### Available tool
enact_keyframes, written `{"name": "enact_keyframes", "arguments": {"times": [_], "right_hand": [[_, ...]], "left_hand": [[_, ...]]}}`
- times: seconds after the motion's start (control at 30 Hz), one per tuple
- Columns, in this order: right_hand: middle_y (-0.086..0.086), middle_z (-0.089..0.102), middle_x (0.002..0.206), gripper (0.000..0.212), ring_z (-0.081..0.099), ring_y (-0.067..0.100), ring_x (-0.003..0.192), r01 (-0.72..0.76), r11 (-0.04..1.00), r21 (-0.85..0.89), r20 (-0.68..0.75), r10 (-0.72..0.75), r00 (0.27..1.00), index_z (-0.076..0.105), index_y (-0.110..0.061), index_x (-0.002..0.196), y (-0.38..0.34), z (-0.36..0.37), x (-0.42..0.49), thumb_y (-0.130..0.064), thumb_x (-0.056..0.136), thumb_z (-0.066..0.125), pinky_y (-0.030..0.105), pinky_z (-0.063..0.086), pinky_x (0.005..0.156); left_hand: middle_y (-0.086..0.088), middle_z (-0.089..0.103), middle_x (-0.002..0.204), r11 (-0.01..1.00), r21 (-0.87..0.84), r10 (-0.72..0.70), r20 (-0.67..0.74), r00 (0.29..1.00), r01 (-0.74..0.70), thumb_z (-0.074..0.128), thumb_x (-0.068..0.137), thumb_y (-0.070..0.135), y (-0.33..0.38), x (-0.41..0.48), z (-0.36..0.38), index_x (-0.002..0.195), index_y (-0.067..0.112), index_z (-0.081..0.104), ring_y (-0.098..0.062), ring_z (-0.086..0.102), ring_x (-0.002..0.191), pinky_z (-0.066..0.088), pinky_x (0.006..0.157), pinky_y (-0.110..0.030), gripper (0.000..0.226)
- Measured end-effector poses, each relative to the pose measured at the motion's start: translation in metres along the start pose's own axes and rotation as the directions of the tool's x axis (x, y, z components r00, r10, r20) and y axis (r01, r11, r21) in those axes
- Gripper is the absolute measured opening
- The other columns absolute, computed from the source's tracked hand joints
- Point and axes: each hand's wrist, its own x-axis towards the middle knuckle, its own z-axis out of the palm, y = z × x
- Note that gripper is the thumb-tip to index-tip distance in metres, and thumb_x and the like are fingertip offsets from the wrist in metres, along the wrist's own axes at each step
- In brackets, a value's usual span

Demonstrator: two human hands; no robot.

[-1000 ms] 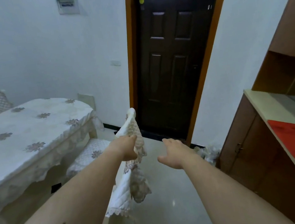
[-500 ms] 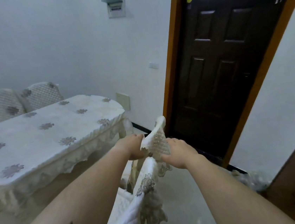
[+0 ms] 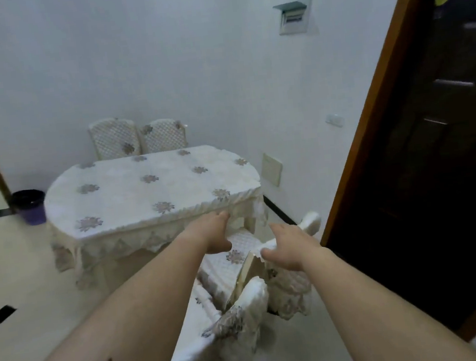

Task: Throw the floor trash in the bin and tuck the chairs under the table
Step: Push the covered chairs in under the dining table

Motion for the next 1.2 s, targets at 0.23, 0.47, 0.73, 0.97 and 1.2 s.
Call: {"name": "enact_keyframes", "arguments": {"times": [0.23, 0.47, 0.73, 0.97, 1.2], "right_hand": [[0.008, 0.036, 0.158, 0.082, 0.036, 0.029, 0.143, 0.203, 0.977, -0.067, 0.058, -0.2, 0.978, 0.027, -0.017, 0.156, 0.004, -0.004, 0.031, -0.055, 0.088, 0.051, 0.047, 0.039, 0.111], [0.009, 0.035, 0.159, 0.081, 0.032, 0.03, 0.146, 0.37, 0.927, -0.061, 0.091, -0.364, 0.927, 0.026, -0.015, 0.157, -0.016, 0.007, 0.057, -0.054, 0.09, 0.052, 0.045, 0.035, 0.113], [0.011, 0.039, 0.156, 0.083, 0.037, 0.03, 0.141, 0.529, 0.846, -0.063, 0.13, -0.519, 0.845, 0.029, -0.015, 0.155, -0.022, 0.024, 0.062, -0.06, 0.088, 0.051, 0.048, 0.041, 0.11], [0.009, 0.033, 0.161, 0.086, 0.033, 0.031, 0.145, 0.628, 0.774, -0.081, 0.239, -0.596, 0.767, 0.023, -0.015, 0.158, 0.006, 0.058, 0.042, -0.058, 0.088, 0.049, 0.047, 0.038, 0.112], [0.007, 0.028, 0.164, 0.087, 0.032, 0.028, 0.147, 0.678, 0.734, -0.032, 0.284, -0.644, 0.71, 0.021, -0.016, 0.16, 0.035, 0.096, 0.034, -0.058, 0.09, 0.051, 0.044, 0.035, 0.113]], "left_hand": [[-0.006, 0.05, 0.144, 0.978, -0.048, -0.204, -0.004, 0.979, 0.203, 0.07, 0.078, 0.033, -0.005, -0.013, 0.014, 0.149, 0.024, 0.034, -0.027, 0.054, 0.125, 0.057, 0.092, -0.045, 0.081], [-0.009, 0.044, 0.153, 0.933, -0.073, -0.355, -0.037, 0.934, 0.352, 0.071, 0.081, 0.035, -0.026, -0.027, 0.011, 0.156, 0.018, 0.029, -0.028, 0.044, 0.138, 0.043, 0.111, -0.044, 0.087], [-0.007, 0.041, 0.156, 0.876, -0.086, -0.48, -0.085, 0.873, 0.474, 0.07, 0.084, 0.032, -0.015, -0.067, 0.028, 0.158, 0.022, 0.024, -0.026, 0.043, 0.141, 0.042, 0.111, -0.039, 0.088], [-0.006, 0.05, 0.146, 0.805, -0.108, -0.588, -0.018, 0.809, 0.583, 0.068, 0.079, 0.041, 0.016, -0.108, 0.075, 0.153, 0.024, 0.029, -0.027, 0.053, 0.127, 0.051, 0.097, -0.046, 0.085], [-0.003, 0.037, 0.159, 0.766, -0.247, -0.616, -0.019, 0.788, 0.593, 0.069, 0.087, 0.033, 0.04, -0.132, 0.123, 0.156, 0.021, 0.031, -0.023, 0.041, 0.141, 0.039, 0.111, -0.036, 0.08]]}}
